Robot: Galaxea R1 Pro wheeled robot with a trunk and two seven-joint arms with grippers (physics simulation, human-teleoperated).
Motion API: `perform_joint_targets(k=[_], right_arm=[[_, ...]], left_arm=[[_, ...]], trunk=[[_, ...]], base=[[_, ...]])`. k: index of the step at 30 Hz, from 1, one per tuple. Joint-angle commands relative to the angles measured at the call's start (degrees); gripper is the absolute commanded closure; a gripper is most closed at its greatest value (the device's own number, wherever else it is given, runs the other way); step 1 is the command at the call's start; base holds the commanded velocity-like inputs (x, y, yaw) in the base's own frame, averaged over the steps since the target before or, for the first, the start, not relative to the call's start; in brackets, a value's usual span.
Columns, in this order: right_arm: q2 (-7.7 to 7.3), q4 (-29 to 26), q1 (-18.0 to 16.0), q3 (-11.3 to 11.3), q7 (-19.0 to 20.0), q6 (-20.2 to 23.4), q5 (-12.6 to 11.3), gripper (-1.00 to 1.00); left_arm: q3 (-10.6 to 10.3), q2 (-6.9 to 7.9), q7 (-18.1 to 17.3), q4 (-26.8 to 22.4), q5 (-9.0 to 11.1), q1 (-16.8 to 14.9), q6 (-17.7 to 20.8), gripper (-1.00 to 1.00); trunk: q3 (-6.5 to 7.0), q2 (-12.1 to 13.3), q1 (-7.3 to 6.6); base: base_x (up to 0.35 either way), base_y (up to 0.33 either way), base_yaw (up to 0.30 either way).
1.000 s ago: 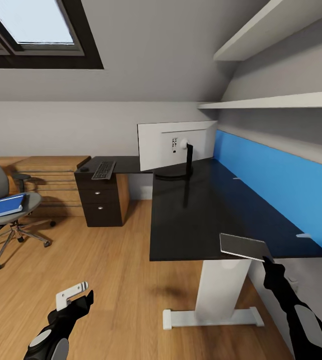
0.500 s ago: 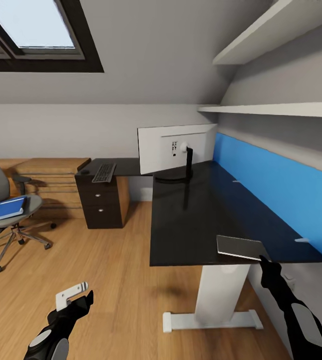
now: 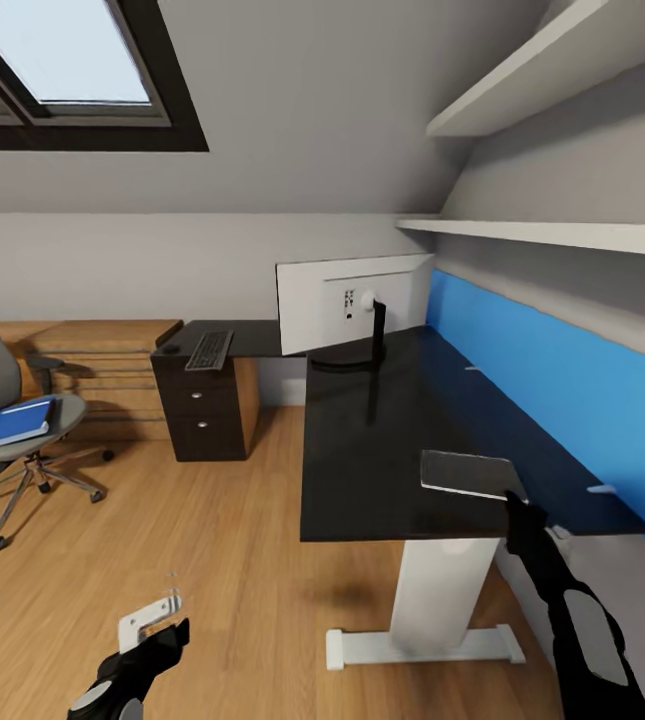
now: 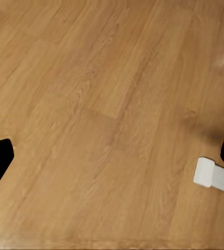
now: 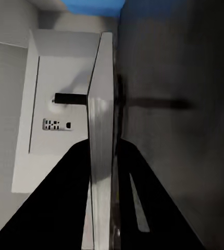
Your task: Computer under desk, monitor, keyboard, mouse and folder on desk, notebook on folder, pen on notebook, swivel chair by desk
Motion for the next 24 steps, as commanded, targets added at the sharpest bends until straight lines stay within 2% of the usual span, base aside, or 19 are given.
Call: perform_joint_targets(k=[1,3,4,5,6,8,10,12,13,15,16,17,18,24], right_arm=[[0.81,-1.1,-0.04,0.1,-0.14,0.48,0.45,1.0],[2.73,-3.75,0.0,1.58,-1.75,0.45,2.91,1.0],[4.08,-5.65,0.02,3.93,-4.27,0.37,5.32,1.0],[4.65,-6.55,0.03,6.16,-6.37,0.3,6.35,1.0],[4.99,-7.16,0.02,8.79,-8.56,0.17,6.97,1.0],[5.21,-7.55,0.02,11.48,-10.48,-0.05,7.3,1.0],[5.48,-7.96,0.02,16.76,-12.88,-1.77,7.5,1.0],[5.57,-7.86,0.03,18.98,-13.25,-2.86,7.35,1.0],[5.61,-7.72,0.05,19.35,-13.24,-3.06,7.31,1.0],[5.63,-6.55,0.07,20.37,-13.11,-3.35,7.22,1.0],[5.62,-5.73,0.08,20.66,-12.92,-3.53,7.2,1.0],[5.6,-5.27,0.08,20.76,-12.83,-3.59,7.17,1.0],[5.43,-3.69,0.09,20.94,-12.29,-3.76,7.03,1.0],[5.41,-2.47,0.16,21.14,-7.97,-3.82,6.97,1.0]], left_arm=[[0.05,0.0,0.35,0.87,0.56,-0.02,0.15,-1.0],[0.06,0.06,0.36,3.29,0.47,-0.02,0.04,-1.0],[0.1,0.12,0.36,5.49,0.45,-0.02,-0.02,-1.0],[0.15,0.25,0.36,6.94,0.41,-0.02,-0.07,-1.0],[0.18,0.49,0.36,8.29,0.38,-0.02,-0.1,-1.0],[0.21,0.77,0.36,9.5,0.37,-0.02,-0.12,-1.0],[0.23,1.74,0.33,12.78,0.36,-0.02,-0.88,-1.0],[0.22,2.55,0.3,17.09,0.33,-0.02,-3.94,-1.0],[0.19,2.75,0.29,18.35,0.31,-0.02,-5.22,-1.0],[-0.02,3.22,0.18,22.71,0.33,-0.02,-11.55,-1.0],[-0.13,3.32,0.12,23.99,0.33,-0.02,-14.62,-1.0],[-0.18,3.35,0.1,24.45,0.33,-0.02,-15.95,-1.0],[-0.29,3.41,0.05,25.54,0.32,-0.02,-19.5,-1.0],[-0.36,3.3,0.01,26.41,0.34,-0.02,-21.87,-1.0]], trunk=[[0.13,0.39,-0.23],[0.48,1.19,-0.67],[0.66,1.59,-0.89],[0.84,1.99,-1.11],[0.84,1.99,-1.11],[0.84,1.99,-1.11],[0.84,1.99,-1.11],[0.84,1.99,-1.11],[0.84,1.99,-1.11],[0.84,1.99,-1.11],[0.84,1.99,-1.11],[0.84,1.99,-1.11],[0.84,1.99,-1.11],[0.84,1.99,-1.11]], base=[[0.0,0.0,0.0],[0.0,0.0,0.0],[0.0,0.0,0.0],[0.0,0.0,0.0],[0.0,0.0,0.0],[0.0,0.0,0.0],[0.0,0.0,0.0],[0.0,0.0,0.0],[0.0,0.0,0.0],[0.0,0.006,0.0],[0.0,0.083,0.0],[0.0,0.124,0.0],[0.0,0.23,0.0],[0.0,0.281,0.0]])
